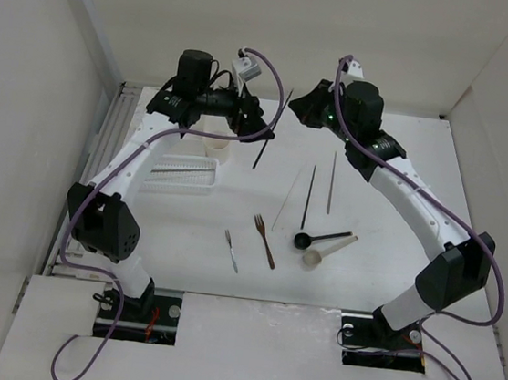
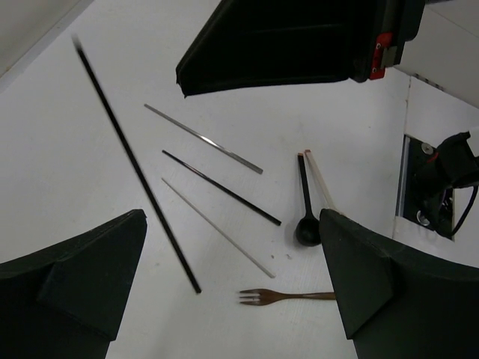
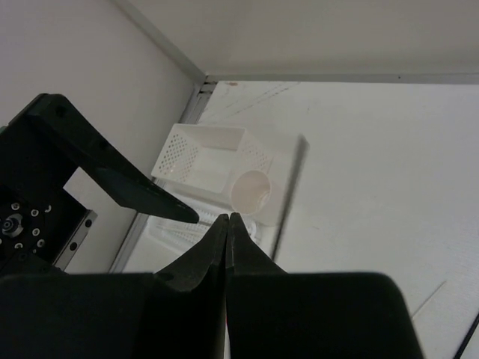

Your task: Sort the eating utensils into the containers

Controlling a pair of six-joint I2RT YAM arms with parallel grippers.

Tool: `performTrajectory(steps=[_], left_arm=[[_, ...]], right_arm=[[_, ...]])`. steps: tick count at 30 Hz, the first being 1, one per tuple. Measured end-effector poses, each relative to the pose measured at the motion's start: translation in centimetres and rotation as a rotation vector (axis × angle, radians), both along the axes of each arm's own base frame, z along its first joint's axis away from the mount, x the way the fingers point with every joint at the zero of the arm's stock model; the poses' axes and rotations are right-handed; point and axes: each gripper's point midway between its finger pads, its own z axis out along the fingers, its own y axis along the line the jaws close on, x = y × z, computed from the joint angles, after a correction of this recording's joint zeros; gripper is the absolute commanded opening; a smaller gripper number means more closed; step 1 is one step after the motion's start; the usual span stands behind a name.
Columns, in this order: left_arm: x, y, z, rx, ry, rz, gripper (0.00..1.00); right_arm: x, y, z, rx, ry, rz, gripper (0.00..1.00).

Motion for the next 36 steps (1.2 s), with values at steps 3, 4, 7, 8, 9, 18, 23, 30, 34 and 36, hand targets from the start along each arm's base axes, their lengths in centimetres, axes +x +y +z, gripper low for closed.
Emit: performTrajectory(steps=[3,4,7,8,9,18,23,30,34,36], left_arm=[[0.6,0.0,0.4,-0.008,-0.019,0.022,1.00],[0.8,0.0,0.5,-0.012,-0.025,0.030,1.00],[1.7,0.2,0.5,-0.008,-0.034,0.067,1.00],[2.0,0.3,0.4,0.000,-0.038,0.079,1.00],[2.1,0.4,0.2,0.010,-0.042,0.086,1.00],[4.6,6.4,-7.1,0.307,-0.060,0.292,0.98],[3.5,7.8,-12.9,0.509,-0.031,0.333,0.94],[2.5,2.7,-14.1,0.606,-0.152,0.274,0.94],[6.7,0.0,-16.2,0.601,-0.099,0.327,0.94],[9.3,-1.0,-18.3,0.603,-0.054,0.366,0.94]], right_arm=[[-0.3,0.7,-0.2,0.016,0.015,0.028,0.00],[-0.5,0.9,-0.1,0.021,0.018,0.039,0.00],[-0.9,1.5,0.1,0.038,0.018,0.060,0.00],[-0.9,1.6,0.3,0.044,0.016,0.060,0.00],[-0.9,1.6,0.3,0.050,0.017,0.059,0.00],[-0.2,-2.3,-6.4,0.014,0.181,-0.071,0.28],[0.7,-5.6,-9.1,-0.015,0.252,-0.153,0.32],[2.0,-9.8,-9.9,-0.030,0.287,-0.237,0.32],[1.4,-11.0,-10.3,-0.071,0.302,-0.235,0.32],[0.7,-11.6,-9.9,-0.091,0.301,-0.229,0.32]])
